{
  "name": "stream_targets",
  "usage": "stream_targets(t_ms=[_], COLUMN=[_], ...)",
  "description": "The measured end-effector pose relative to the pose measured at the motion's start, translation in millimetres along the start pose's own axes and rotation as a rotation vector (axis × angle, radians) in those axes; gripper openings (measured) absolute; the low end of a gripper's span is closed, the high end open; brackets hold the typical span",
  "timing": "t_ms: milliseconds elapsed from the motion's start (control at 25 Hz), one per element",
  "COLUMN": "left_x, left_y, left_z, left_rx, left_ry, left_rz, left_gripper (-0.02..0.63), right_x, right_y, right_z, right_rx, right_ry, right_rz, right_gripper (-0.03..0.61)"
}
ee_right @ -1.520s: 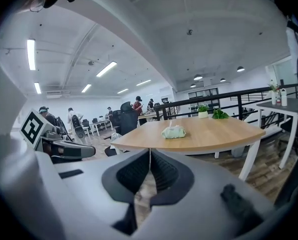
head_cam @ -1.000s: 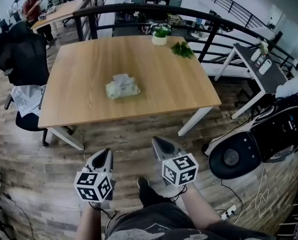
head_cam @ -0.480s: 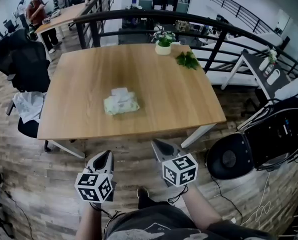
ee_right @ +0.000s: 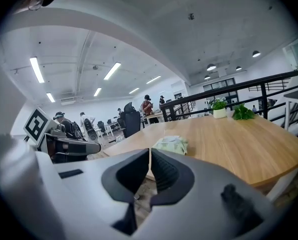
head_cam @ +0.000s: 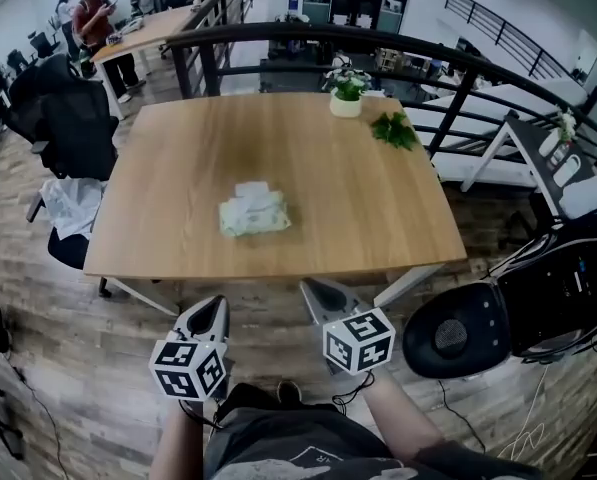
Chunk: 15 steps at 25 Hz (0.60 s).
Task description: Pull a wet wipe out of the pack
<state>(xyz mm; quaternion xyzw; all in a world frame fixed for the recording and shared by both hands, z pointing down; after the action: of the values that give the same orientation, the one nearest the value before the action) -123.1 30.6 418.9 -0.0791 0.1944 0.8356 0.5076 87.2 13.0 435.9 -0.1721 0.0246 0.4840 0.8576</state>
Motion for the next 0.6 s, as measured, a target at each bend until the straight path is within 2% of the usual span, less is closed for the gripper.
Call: stream_targets(t_ms=[240,600], left_x=[-13,-67], left_y=[7,25], left_z=[-6,-14], left_rx=[-0.006,-0.012], left_ry=[-0.003,0.019], left_rz=[0.005,0.056], left_gripper=[0.015,0.015], right_x=[-9,-35], right_y=[-3,-27], right_z=[2,-3], right_rx=[-0.021,-0.007], right_ry=[0.006,0.032], right_rz=[0.012,0.072], right_gripper=[0.026,0.026])
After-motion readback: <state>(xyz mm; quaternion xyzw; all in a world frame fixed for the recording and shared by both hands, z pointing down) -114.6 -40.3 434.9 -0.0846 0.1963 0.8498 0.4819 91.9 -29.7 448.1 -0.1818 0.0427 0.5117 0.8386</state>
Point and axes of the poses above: the fingertips, and each gripper's own axes: x backward along the fingers, y to its left, z out of its underside, the point moved 6 cm from there along x, backward along the fingers, and after that the axes turned 7 degrees about -y, right-handed, at the moved point
